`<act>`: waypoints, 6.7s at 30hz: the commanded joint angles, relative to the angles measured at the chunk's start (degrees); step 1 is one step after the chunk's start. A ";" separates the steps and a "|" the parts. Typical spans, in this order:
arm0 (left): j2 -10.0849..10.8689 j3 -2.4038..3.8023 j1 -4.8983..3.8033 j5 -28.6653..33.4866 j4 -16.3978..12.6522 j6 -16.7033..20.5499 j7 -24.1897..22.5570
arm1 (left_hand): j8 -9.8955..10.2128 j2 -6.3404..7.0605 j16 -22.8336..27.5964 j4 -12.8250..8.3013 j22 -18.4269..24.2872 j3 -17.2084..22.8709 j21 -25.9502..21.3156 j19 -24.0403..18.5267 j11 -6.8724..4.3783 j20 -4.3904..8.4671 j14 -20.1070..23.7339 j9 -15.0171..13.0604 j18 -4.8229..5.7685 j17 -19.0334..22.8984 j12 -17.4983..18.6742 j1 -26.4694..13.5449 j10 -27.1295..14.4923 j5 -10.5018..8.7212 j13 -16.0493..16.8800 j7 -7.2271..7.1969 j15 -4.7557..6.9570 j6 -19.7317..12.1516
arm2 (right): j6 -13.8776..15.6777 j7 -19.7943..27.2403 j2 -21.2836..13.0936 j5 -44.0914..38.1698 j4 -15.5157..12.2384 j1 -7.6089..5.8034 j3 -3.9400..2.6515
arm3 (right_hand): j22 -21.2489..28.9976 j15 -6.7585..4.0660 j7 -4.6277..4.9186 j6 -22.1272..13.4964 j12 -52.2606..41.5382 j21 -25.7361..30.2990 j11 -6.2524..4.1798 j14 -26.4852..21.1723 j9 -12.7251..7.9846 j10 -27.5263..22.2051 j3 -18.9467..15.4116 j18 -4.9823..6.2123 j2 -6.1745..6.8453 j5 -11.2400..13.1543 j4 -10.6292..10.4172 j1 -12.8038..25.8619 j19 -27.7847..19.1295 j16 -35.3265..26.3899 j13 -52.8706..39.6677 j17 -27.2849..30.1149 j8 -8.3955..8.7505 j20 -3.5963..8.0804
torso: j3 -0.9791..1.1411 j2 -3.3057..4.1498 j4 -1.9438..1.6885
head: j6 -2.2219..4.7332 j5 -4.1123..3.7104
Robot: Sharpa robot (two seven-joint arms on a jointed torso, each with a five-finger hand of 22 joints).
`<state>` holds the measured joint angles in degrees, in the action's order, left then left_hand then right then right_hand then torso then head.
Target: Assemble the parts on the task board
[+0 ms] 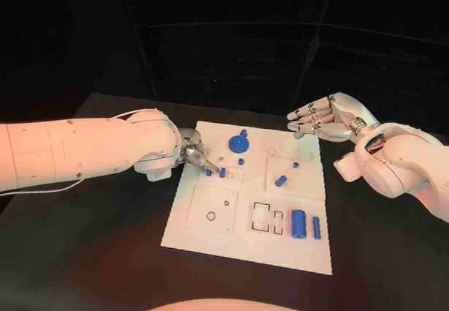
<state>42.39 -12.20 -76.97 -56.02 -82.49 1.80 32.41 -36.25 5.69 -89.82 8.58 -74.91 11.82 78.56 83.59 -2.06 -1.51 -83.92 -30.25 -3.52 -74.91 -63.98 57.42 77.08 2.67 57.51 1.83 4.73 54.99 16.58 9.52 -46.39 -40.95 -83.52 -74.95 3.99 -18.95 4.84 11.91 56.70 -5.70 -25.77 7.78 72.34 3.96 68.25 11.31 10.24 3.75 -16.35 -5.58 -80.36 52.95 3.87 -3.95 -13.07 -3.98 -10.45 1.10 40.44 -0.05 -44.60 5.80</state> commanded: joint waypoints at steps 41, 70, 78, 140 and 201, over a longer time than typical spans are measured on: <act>-9.51 -0.57 1.03 -19.09 10.87 12.60 -36.59 | 20.61 0.92 15.32 -7.96 22.30 1.39 -26.50 -10.65 7.71 -5.14 1.95 21.20 -5.09 8.76 42.50 25.09 -24.62 0.28 -46.04 6.50 -5.60 -4.00 | -0.28 -0.16 0.69 -0.06 0.17 -0.10 -0.02 | 0.60 0.16 -0.02 -0.85 -0.08 1.14 0.06 -1.05 0.01 -0.98 0.20 0.07 -0.12 -0.24 -0.54 1.06 -0.09 -0.23 0.04 0.26 -0.05 -0.75 | 0.04 0.05 0.09 | 2.17 -1.86; -13.86 -0.65 1.71 -26.43 15.44 5.37 -33.95 | 22.18 -0.61 10.55 -8.94 11.03 4.20 -14.52 -3.82 6.36 -4.06 -1.64 23.42 -2.83 4.57 43.56 24.18 -18.63 0.29 -50.23 5.43 -4.35 2.13 | -0.33 -0.13 1.04 -0.06 0.23 -0.10 -0.02 | 0.66 0.15 -0.02 -0.88 -0.11 1.24 0.05 -1.08 0.02 -1.01 0.30 0.09 -0.13 -0.28 -0.45 0.93 -0.05 -0.21 0.03 0.27 -0.07 -0.75 | 0.04 0.00 -0.02 | 2.02 -2.11; -14.22 -0.64 1.77 -26.60 15.59 4.54 -33.51 | 22.84 -1.01 10.47 -9.44 10.00 6.59 -13.60 -3.43 5.99 -3.68 -1.77 23.97 -2.60 4.87 44.98 24.08 -16.26 0.27 -51.40 5.29 -3.99 3.95 | -0.37 -0.12 1.06 -0.06 0.24 -0.10 -0.02 | 0.66 0.15 -0.02 -0.88 -0.11 1.24 0.05 -1.08 0.02 -1.01 0.30 0.09 -0.13 -0.28 -0.45 0.93 -0.05 -0.21 0.03 0.27 -0.07 -0.75 | 0.04 -0.01 0.01 | 1.99 -2.08; -2.56 1.40 1.75 -24.81 5.99 10.32 -31.62 | 26.24 -0.25 10.13 -12.71 7.53 14.36 -11.72 -2.74 5.72 -3.39 -1.98 25.47 -2.22 5.77 51.52 21.89 -9.56 0.22 -53.33 5.61 -3.75 8.43 | -0.36 0.08 0.81 -0.06 0.44 -0.08 -0.02 | 0.78 0.13 -0.03 -0.84 -0.22 1.42 0.03 -1.08 0.05 -1.03 0.52 0.12 -0.34 -0.31 -0.42 0.86 0.08 -0.16 0.01 0.29 -0.15 -0.77 | 0.03 0.02 0.02 | 2.23 -1.73; -4.68 1.35 1.78 -24.21 8.31 6.14 -30.44 | 26.69 0.43 10.29 -12.61 7.17 14.07 -11.48 -2.64 5.54 -3.28 -1.91 25.59 -2.15 6.24 52.41 20.73 -8.64 0.15 -53.29 5.38 -3.60 9.03 | -0.45 0.05 0.90 -0.06 0.48 -0.08 -0.02 | 0.82 0.12 -0.04 -0.84 -0.25 1.48 0.02 -1.09 0.06 -1.04 0.59 0.13 -0.36 -0.30 -0.37 0.80 0.12 -0.15 0.00 0.30 -0.17 -0.77 | 0.04 0.00 -0.05 | 1.63 -1.79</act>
<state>37.75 -10.86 -75.13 -80.48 -74.11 8.45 1.70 -9.75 6.15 -79.38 -4.12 -67.68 25.78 66.84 80.59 3.36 -4.73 -83.84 -4.73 -6.63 -68.72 -11.78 78.52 67.99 2.83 4.22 7.16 0.70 63.79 16.43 9.11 -45.52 -40.95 -83.00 -74.93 4.01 -18.19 5.11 11.95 56.34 -5.70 -24.61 7.78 71.66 3.96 67.44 11.62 10.24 3.61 -16.35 -5.89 -79.76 52.95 3.87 -3.95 -12.85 -3.98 -10.86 1.12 40.42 -0.07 -42.97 3.96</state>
